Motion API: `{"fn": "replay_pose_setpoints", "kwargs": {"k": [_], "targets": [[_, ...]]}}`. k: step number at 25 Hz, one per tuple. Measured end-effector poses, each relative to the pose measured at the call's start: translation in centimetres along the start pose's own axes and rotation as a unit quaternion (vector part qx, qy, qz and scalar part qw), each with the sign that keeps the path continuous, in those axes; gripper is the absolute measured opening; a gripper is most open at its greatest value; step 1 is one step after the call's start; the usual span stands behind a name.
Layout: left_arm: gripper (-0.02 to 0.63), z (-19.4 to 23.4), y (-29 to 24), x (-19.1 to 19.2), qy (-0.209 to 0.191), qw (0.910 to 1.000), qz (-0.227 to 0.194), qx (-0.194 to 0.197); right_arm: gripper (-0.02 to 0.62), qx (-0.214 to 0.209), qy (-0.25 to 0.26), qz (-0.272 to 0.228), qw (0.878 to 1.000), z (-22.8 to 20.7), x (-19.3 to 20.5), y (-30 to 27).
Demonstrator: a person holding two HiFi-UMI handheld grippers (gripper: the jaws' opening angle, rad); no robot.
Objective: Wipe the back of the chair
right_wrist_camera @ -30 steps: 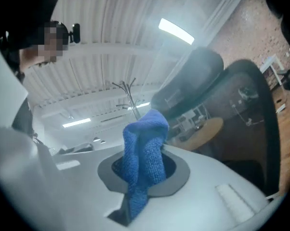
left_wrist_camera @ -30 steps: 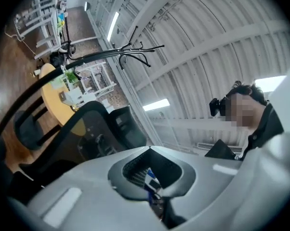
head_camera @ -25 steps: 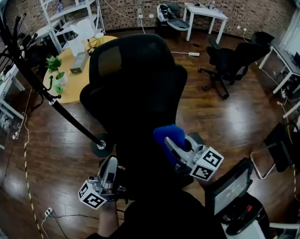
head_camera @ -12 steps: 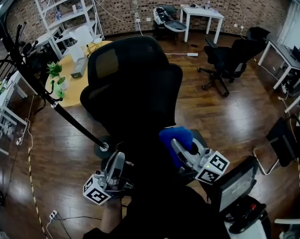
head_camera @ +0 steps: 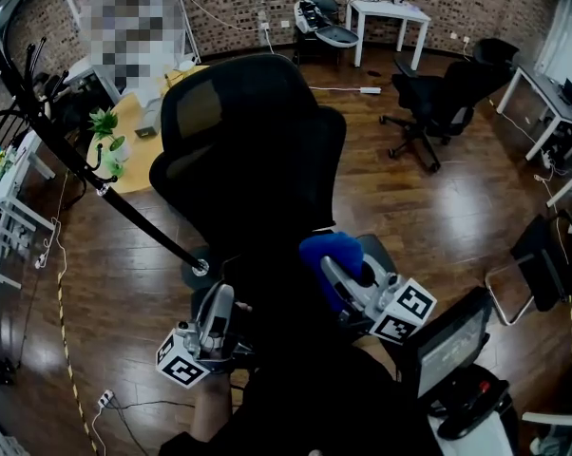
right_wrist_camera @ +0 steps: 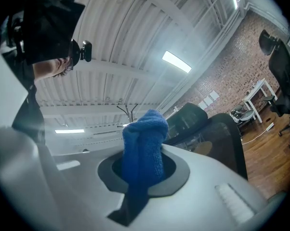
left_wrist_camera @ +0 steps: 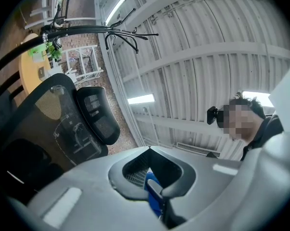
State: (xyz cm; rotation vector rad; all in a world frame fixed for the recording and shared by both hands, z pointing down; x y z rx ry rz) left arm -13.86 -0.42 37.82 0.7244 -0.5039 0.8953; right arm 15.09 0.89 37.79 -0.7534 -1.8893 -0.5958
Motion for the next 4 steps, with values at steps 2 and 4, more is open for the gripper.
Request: {"fn": "replay_pose_setpoints", "kwargs": {"k": [2, 4], "targets": [[0.006, 0.17, 0.01, 0.04, -0.005, 0.9999, 0.001, -0.011, 0.032, -0.003, -0.003, 0.003, 1.000, -0.38, 0.15, -0.06], [0.006, 0.33, 0.04, 0.19, -0.010, 0.9997, 0.002, -0.022, 0.032, -0.006, -0.009, 0.006, 1.000, -0.74, 0.28, -0.07]]}}
Point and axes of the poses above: the fingertips, and each gripper's own axes: y backward along the fingers, z to its left, x out of its underside, the point moved 9 cm from there along y, backward along the fingers, and after that the axes turned 13 degrees about z, right-handed, at the moved point
